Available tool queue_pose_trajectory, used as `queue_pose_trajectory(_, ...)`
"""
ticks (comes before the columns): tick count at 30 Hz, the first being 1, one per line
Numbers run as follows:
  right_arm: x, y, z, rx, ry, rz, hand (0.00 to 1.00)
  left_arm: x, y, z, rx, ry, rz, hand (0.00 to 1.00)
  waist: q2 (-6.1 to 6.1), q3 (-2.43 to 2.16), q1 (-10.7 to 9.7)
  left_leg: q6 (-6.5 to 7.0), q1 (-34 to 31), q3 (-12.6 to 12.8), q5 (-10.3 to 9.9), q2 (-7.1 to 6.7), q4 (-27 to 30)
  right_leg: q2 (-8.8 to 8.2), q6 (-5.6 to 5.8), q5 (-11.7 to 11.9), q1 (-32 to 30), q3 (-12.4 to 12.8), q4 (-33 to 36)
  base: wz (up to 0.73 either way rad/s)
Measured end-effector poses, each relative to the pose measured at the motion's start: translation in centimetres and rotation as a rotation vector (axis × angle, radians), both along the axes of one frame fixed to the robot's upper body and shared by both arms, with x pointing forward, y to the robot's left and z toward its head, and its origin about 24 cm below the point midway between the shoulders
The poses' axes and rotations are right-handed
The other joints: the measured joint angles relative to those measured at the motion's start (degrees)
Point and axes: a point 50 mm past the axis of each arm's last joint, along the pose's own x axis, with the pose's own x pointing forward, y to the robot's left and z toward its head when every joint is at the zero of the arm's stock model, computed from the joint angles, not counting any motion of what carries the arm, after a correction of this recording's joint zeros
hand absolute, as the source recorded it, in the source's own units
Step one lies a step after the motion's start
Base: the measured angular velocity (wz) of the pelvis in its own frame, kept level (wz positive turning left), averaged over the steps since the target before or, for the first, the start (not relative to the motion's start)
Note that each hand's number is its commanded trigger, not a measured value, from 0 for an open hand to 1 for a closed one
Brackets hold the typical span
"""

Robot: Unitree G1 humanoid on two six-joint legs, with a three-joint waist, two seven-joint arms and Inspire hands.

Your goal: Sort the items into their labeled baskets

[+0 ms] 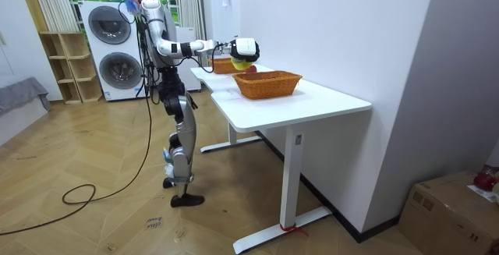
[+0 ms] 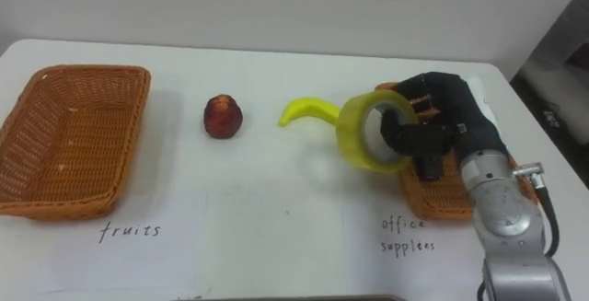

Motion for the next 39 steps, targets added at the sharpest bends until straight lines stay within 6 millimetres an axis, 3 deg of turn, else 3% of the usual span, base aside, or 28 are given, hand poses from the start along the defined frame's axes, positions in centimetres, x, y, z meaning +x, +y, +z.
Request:
queue_pose_trajectory(4,-0.3,-1.4,-0.7,0.004,0.017,-0.083,1.00,-0.5,0.0,0.0,-0.002,0.012,0.005,0.00,0.00,0.02,-0.6,0.00,-0.2,0.0,0.0,-0.06,0.0,-0.02,0.07,-0.1,-0.1,0.1,0.0,0.00)
queue_pose_trajectory(14,-0.3,-1.6,-0.6,0.024,-0.002,-0.108,1.00,-0.7,0.0,-0.1,-0.017,0.022,0.005,0.00,-0.84,-0.52,-2.7,-0.01,-0.6,0.6,0.0,0.00,0.0,0.08,0.07,-0.1,-0.8,0.3,0.0,0.00)
queue_pose_trajectory(39,-0.8,-2.2,-0.8,0.024,0.006,-0.133,1.00,-0.6,0.4,0.3,0.002,0.000,0.013,0.00,-0.60,-0.55,-3.0,-0.02,-1.0,1.2,0.0,0.09,-0.3,0.52,0.06,-0.1,-1.8,1.1,0.1,-0.01)
